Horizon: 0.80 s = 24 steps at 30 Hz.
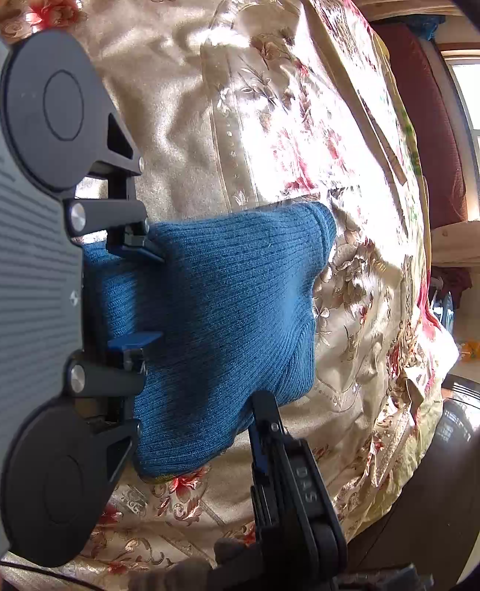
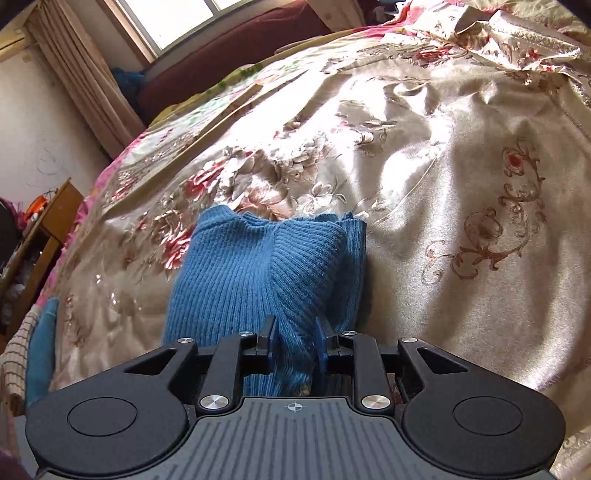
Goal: Fold small clothes
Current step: 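Open the right tool and press the folded sweater flat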
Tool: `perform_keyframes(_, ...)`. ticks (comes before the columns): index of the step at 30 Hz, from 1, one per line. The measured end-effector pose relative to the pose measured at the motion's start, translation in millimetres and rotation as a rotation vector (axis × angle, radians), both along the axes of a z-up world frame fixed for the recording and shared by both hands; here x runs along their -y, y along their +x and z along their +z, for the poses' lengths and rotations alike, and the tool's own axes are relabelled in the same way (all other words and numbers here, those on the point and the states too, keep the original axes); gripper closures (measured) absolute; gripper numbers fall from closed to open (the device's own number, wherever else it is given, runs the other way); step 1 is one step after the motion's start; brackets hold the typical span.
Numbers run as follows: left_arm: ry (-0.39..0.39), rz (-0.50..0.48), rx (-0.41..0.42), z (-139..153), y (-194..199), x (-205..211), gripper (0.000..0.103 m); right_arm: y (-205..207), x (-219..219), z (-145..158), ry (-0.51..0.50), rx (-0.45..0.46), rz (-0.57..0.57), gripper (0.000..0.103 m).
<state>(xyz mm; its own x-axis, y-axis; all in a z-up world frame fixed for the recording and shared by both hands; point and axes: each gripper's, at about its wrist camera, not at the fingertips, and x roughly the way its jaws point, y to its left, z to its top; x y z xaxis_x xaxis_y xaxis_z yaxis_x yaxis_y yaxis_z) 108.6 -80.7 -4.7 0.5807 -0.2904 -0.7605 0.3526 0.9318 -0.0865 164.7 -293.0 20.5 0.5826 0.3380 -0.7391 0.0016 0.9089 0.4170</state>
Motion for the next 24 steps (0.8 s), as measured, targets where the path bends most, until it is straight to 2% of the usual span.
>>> perform_keyframes(1, 0.003, 0.0, -0.001, -0.1, 0.4, 0.7, 0.059, 4.1, -3.8, -4.5, -0.006, -0.006, 0.005, 0.073)
perform_keyframes(4, 0.007, -0.003, -0.002, -1.0, 1.8, 2.2, 0.059, 5.1, -9.3, -12.7, -0.035, -0.003, -0.002, 0.073)
perform_keyframes(6, 0.006, 0.0, -0.004, -1.8, 2.4, 2.6, 0.059, 1.3, -6.6, -12.7, -0.029, 0.001, -0.01, 0.078)
perform_keyframes(8, 0.005, 0.001, -0.004, -2.4, 2.4, 2.7, 0.059, -2.3, -1.0, -12.0, -0.019, 0.001, -0.02, 0.089)
perform_keyframes(12, -0.004, 0.003, 0.0, 1.3, 1.0, 1.6, 0.059, -13.6, 18.1, -10.2, 0.009, 0.011, -0.072, 0.096)
perform_keyframes(15, -0.015, 0.01, 0.009, 2.2, 2.6, 0.5, 0.058, -17.5, 26.0, -22.6, 0.027, -0.017, -0.103, 0.096)
perform_keyframes(17, 0.01, 0.007, -0.013, -4.0, 6.7, 4.0, 0.058, -15.7, 23.7, -27.6, 0.009, -0.033, -0.098, 0.095)
perform_keyframes(20, 0.047, 0.004, -0.022, -6.4, 6.4, 8.2, 0.056, -21.4, 19.0, -11.4, -0.032, 0.003, -0.097, 0.091)
perform_keyframes(22, 0.034, 0.009, -0.019, -0.9, 3.0, 6.0, 0.056, -30.6, 16.9, 0.9, -0.065, 0.034, -0.11, 0.086)
perform_keyframes(24, 0.012, 0.019, -0.014, 4.6, -0.3, 0.9, 0.055, -45.5, 10.4, 14.9, -0.112, 0.091, -0.094, 0.086)
